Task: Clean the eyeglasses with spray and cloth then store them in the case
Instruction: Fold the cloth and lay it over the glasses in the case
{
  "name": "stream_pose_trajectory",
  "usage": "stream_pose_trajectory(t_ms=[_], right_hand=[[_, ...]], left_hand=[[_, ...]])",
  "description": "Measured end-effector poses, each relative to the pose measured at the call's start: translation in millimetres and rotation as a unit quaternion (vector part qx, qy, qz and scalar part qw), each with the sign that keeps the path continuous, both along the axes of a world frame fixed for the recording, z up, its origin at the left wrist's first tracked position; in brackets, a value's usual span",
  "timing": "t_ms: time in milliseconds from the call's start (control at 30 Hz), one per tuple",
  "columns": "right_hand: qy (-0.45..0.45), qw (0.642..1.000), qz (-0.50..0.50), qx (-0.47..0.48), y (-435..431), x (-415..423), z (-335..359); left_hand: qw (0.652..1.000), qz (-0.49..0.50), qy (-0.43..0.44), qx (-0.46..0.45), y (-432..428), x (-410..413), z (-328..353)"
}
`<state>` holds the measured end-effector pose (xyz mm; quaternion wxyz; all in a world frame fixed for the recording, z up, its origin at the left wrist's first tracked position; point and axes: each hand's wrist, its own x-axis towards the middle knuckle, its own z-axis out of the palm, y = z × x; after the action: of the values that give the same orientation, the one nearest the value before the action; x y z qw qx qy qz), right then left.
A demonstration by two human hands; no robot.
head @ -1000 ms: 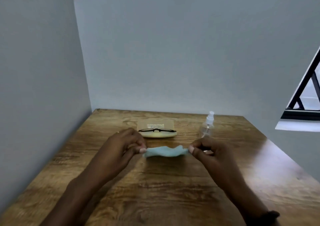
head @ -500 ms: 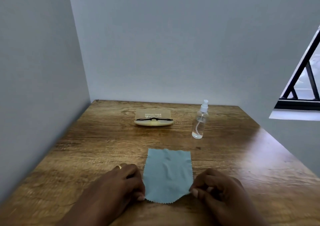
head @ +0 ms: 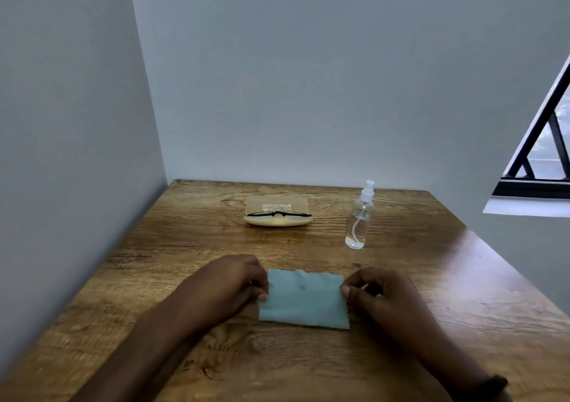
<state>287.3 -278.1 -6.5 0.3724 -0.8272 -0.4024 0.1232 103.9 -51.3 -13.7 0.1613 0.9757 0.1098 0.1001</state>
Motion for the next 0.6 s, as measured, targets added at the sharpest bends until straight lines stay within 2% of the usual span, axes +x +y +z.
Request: stream_pose_trajectory(t_ms=[267,600], right_hand=[[-0.019,0.999,-0.005,-0.03,24,28,0],[-0.022,0.999,-0.039,0.006,24,31,-7]], left_hand=[[1.0,0.0,0.021,-0.002,19,40,4],[0.999,0.032,-0.004,-0.026,26,44,-4]])
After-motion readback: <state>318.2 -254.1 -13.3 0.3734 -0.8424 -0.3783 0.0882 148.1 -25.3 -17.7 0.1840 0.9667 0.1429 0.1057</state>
